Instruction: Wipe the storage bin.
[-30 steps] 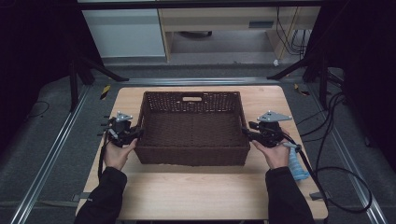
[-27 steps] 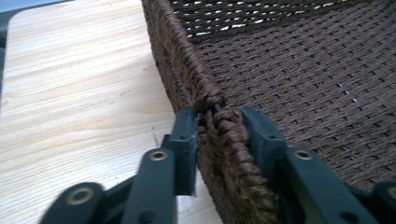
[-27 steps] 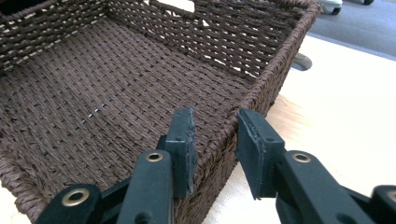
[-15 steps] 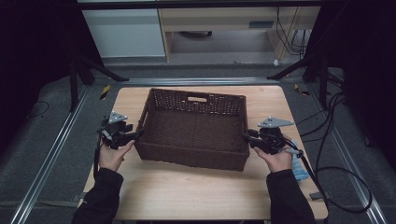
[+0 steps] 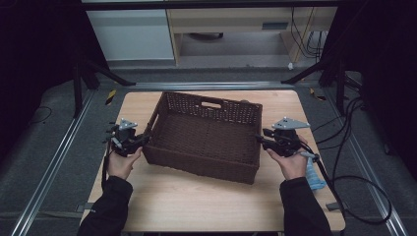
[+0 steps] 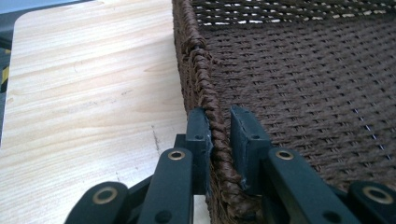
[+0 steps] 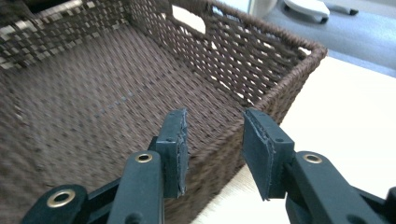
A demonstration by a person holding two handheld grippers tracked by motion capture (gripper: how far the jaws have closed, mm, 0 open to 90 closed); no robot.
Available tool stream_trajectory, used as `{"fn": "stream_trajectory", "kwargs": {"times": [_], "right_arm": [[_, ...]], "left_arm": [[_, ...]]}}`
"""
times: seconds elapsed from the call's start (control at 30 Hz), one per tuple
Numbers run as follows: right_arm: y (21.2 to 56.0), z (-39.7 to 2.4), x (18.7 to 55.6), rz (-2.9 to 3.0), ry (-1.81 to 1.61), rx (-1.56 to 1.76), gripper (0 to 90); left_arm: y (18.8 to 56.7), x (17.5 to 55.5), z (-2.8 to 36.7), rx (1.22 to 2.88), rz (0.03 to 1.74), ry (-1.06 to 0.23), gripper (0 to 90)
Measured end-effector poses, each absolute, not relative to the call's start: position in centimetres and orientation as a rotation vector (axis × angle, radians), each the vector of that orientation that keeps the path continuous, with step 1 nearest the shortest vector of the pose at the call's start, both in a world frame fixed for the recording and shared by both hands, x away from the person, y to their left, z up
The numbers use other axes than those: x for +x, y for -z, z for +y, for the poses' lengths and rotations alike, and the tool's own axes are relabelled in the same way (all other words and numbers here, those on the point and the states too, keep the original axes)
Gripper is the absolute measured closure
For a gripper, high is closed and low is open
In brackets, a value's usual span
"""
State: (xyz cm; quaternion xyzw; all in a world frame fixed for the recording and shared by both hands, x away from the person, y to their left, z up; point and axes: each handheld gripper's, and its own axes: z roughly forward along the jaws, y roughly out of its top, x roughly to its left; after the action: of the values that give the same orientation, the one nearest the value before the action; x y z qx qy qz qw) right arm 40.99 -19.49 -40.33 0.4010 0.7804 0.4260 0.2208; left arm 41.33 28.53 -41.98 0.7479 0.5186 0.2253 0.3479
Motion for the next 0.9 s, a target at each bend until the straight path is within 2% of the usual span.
{"fn": "stream_trajectory", "kwargs": {"times": [0.1, 0.23, 0.37, 0.63, 0.9], "right_arm": [[41.0, -19.5, 41.4, 2.164, -1.161, 1.125, 60.4], [41.2, -19.5, 41.4, 2.178, -1.189, 1.134, 67.3], [41.2, -19.4, 41.1, 2.195, -1.184, 1.122, 68.7], [41.0, -19.5, 39.3, 2.218, -1.205, 1.124, 67.6], [40.9, -19.3, 38.0, 2.231, -1.215, 1.103, 67.0]], "left_arm": [[42.0, 41.3, 28.5, 1.938, 1.35, -0.595, 75.5], [41.7, 41.1, 28.6, 1.92, 1.362, -0.599, 64.4], [41.2, 40.5, 28.6, 1.903, 1.369, -0.621, 57.3], [40.0, 38.7, 28.9, 1.837, 1.366, -0.651, 51.2], [40.3, 37.2, 27.6, 1.851, 1.328, -0.646, 49.0]]}}
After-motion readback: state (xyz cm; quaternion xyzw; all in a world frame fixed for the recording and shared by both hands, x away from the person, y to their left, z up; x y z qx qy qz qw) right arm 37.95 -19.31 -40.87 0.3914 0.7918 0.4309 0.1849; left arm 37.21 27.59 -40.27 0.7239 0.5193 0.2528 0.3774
